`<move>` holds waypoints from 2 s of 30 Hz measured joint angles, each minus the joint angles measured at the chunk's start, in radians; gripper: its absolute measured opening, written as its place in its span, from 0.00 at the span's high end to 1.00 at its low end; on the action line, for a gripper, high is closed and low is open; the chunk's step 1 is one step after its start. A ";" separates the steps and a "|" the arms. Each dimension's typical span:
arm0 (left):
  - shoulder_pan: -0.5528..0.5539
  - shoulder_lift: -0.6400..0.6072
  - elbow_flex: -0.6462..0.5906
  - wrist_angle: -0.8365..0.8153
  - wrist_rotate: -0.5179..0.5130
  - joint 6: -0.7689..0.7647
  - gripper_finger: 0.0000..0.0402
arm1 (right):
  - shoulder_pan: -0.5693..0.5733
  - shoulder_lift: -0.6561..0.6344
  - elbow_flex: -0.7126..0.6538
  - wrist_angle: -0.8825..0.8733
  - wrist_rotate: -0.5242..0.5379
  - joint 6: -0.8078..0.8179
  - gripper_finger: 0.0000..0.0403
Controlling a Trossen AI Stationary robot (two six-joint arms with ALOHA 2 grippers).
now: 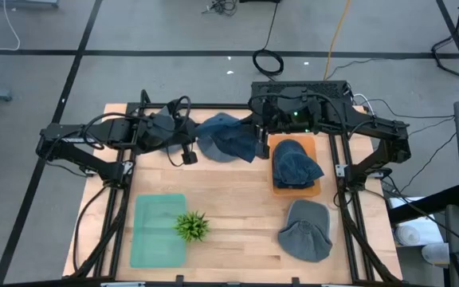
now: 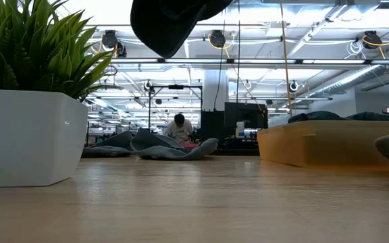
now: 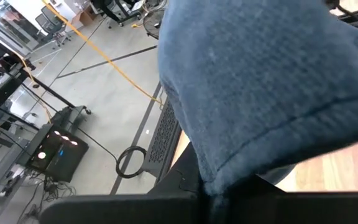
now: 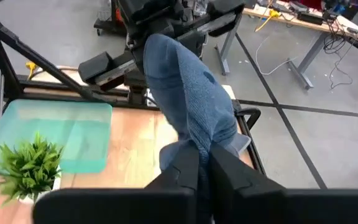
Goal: Pick & Place hat
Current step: Put the blue cap into the orange bin
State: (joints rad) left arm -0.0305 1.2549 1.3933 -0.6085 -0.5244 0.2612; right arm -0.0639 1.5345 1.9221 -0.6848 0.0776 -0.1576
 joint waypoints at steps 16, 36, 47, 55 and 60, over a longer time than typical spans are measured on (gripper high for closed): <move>0.028 -0.089 0.002 -0.124 0.081 -0.190 0.63 | 0.081 -0.010 0.000 -0.114 0.320 -0.173 1.00; 0.032 -0.156 0.001 -0.349 0.115 -0.336 0.49 | 0.187 -0.010 -0.002 -0.574 0.716 0.022 1.00; 0.032 -0.156 0.001 -0.368 0.134 -0.346 0.50 | 0.239 -0.073 -0.222 -0.719 0.893 0.148 1.00; 0.032 -0.156 0.000 -0.369 0.135 -0.350 0.49 | 0.250 -0.200 -0.436 -0.696 1.055 0.163 1.00; 0.032 -0.156 0.001 -0.369 0.135 -0.350 0.50 | 0.240 -0.264 -0.450 -0.634 1.080 0.098 1.00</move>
State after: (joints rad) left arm 0.0017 1.0988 1.3940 -0.9777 -0.3897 -0.0887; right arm 0.1763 1.2708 1.4719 -1.3191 1.1576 -0.0597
